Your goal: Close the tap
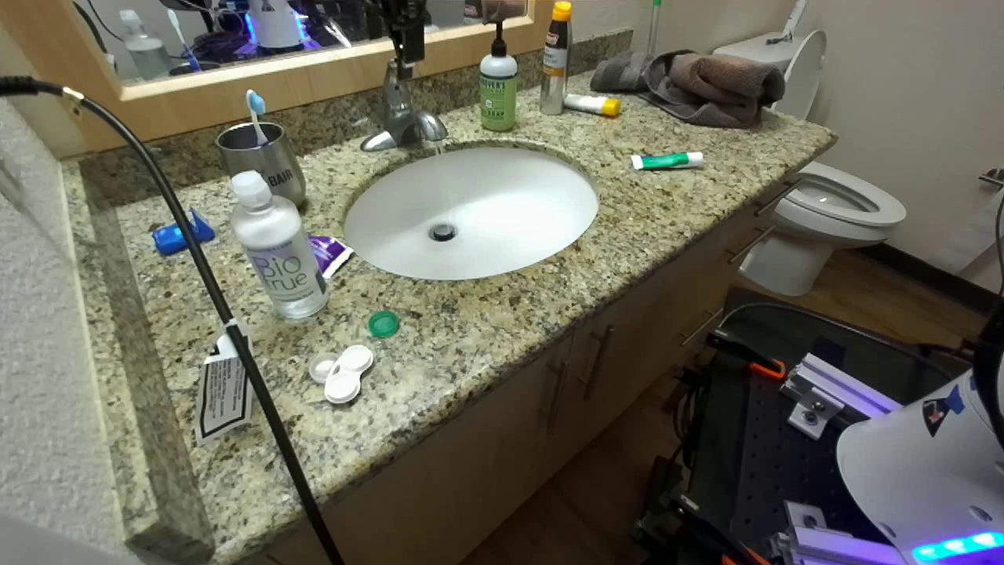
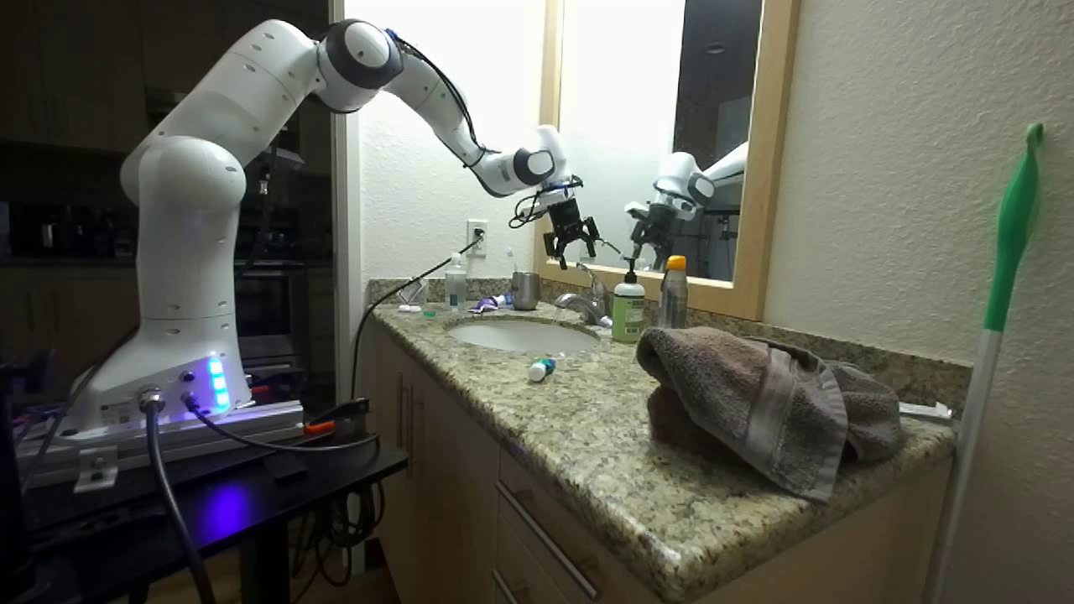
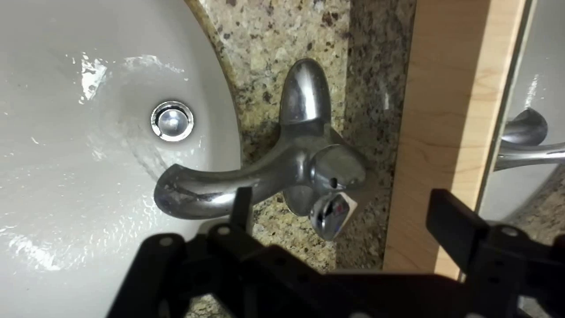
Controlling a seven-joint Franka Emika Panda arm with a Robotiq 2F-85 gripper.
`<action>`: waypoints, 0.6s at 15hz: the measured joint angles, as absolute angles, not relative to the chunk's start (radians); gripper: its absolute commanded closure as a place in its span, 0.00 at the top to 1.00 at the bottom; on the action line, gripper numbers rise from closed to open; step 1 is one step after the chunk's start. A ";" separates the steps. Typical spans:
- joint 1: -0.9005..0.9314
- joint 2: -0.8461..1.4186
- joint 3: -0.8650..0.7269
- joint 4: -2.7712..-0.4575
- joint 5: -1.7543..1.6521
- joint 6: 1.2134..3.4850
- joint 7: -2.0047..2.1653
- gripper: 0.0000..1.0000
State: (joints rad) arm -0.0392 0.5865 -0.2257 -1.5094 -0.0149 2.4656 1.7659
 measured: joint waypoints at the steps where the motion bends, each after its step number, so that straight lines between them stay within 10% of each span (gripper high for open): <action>1: -0.037 0.587 -0.226 -1.510 -0.015 2.466 1.766 1.00; 9: -0.038 0.587 -0.237 -1.495 -0.015 2.302 1.799 1.00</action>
